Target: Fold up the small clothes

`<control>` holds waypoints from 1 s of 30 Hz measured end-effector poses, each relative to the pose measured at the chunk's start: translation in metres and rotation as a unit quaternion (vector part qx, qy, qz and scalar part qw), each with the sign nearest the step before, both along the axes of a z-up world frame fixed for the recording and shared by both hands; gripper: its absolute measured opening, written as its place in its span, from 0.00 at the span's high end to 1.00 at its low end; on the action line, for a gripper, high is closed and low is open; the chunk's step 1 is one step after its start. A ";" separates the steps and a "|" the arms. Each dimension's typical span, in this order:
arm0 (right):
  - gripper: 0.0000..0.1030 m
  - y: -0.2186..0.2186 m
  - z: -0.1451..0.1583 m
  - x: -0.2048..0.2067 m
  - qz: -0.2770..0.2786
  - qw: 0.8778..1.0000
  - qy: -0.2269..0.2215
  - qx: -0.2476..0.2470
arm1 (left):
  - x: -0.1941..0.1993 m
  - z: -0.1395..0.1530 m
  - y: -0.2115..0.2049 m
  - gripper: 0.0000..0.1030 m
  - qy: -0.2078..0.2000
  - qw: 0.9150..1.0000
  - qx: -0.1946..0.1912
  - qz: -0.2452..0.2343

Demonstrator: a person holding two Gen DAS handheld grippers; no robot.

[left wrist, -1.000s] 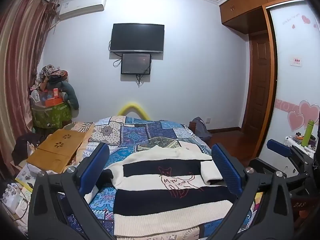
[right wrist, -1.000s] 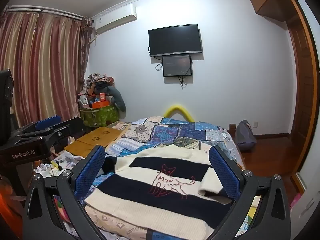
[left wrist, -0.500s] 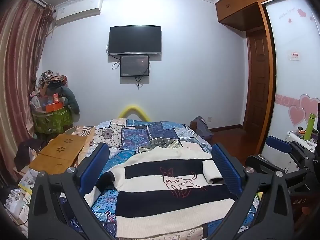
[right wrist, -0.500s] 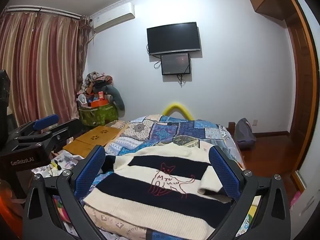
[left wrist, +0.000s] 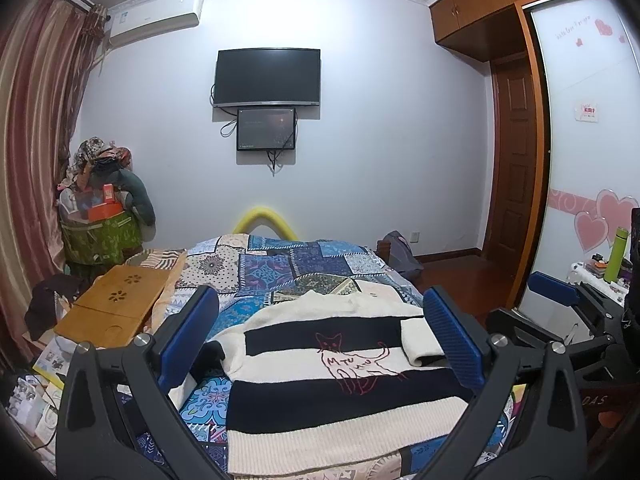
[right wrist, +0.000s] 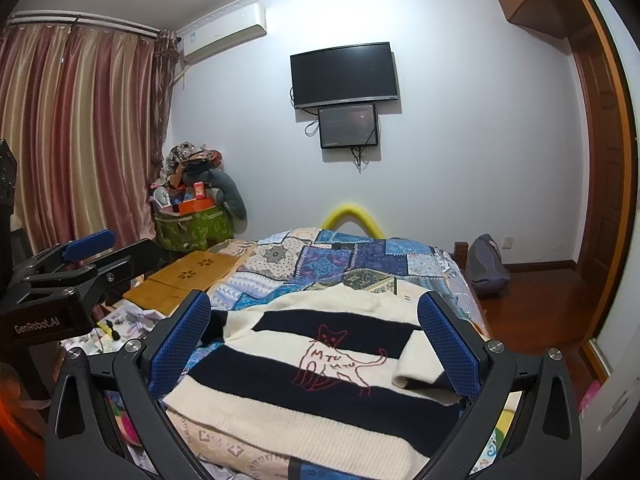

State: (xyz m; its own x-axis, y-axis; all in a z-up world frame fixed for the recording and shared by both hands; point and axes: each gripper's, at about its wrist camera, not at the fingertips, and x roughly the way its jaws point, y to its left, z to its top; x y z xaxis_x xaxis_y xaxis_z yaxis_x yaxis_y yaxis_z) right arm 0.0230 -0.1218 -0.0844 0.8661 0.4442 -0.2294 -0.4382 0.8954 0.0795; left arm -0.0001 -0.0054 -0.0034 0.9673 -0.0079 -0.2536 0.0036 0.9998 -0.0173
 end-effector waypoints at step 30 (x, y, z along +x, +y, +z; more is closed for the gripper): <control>0.00 -0.001 0.002 -0.001 -0.006 1.000 -0.002 -0.004 | 0.006 -0.002 0.008 0.00 0.008 1.000 -0.013 -0.003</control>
State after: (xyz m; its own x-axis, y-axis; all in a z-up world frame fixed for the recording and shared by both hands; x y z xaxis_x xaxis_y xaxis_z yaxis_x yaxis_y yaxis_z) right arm 0.0221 -0.1230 -0.0828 0.8717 0.4327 -0.2300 -0.4284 0.9008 0.0710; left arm 0.0055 0.0024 -0.0053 0.9628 -0.0201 -0.2694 0.0087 0.9990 -0.0436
